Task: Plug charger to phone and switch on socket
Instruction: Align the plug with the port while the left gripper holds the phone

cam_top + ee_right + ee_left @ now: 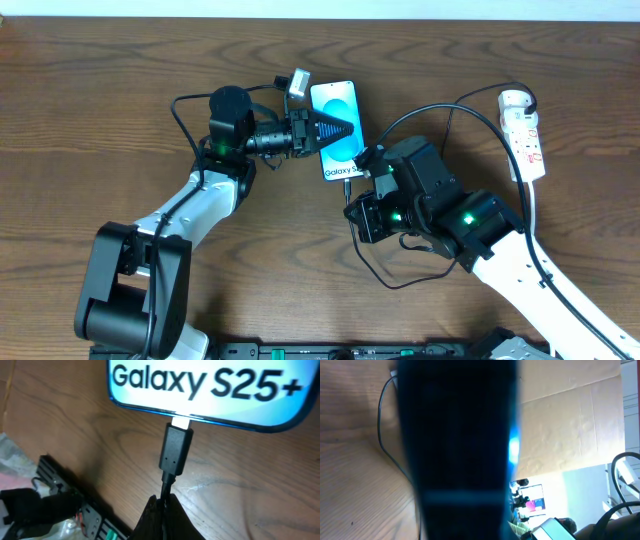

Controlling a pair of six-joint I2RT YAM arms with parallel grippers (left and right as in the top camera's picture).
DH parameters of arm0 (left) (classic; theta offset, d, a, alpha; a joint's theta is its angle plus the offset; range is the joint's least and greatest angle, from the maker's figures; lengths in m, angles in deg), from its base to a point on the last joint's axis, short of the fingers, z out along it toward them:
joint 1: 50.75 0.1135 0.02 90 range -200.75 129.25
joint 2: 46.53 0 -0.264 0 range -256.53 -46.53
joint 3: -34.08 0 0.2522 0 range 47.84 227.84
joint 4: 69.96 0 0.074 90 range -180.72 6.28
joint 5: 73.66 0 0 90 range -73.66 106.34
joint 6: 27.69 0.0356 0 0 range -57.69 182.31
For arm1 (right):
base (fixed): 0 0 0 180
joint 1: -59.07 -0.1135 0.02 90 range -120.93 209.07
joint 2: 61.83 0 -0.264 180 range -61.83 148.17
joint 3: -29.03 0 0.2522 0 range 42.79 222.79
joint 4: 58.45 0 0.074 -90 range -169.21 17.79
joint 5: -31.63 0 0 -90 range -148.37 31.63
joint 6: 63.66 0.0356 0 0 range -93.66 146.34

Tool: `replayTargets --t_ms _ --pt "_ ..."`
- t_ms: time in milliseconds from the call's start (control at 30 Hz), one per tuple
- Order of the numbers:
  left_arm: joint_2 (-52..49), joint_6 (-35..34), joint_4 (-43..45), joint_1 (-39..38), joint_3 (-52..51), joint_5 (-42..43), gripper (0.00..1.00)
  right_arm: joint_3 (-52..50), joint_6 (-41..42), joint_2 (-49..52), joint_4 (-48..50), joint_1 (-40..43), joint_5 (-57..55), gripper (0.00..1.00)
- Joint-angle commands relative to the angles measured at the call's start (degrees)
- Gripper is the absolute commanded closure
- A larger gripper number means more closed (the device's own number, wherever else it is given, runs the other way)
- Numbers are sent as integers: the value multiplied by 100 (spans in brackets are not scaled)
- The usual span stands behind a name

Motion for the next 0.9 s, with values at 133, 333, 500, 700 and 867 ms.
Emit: replayTargets --t_ms 133,333,500,700,867 --pt "11 162 72 -24 127 507 93 15 -162 -11 264 -7 -931 99" --pt "11 162 72 -24 127 511 93 15 -92 -11 595 -7 -931 99" --pt "11 162 72 -24 127 511 93 15 13 -11 734 -7 -931 99" --pt "11 160 70 -24 127 509 93 15 579 -11 1106 -7 -933 99" --pt "11 160 70 -24 127 511 92 15 610 -11 1388 -7 -1016 99"
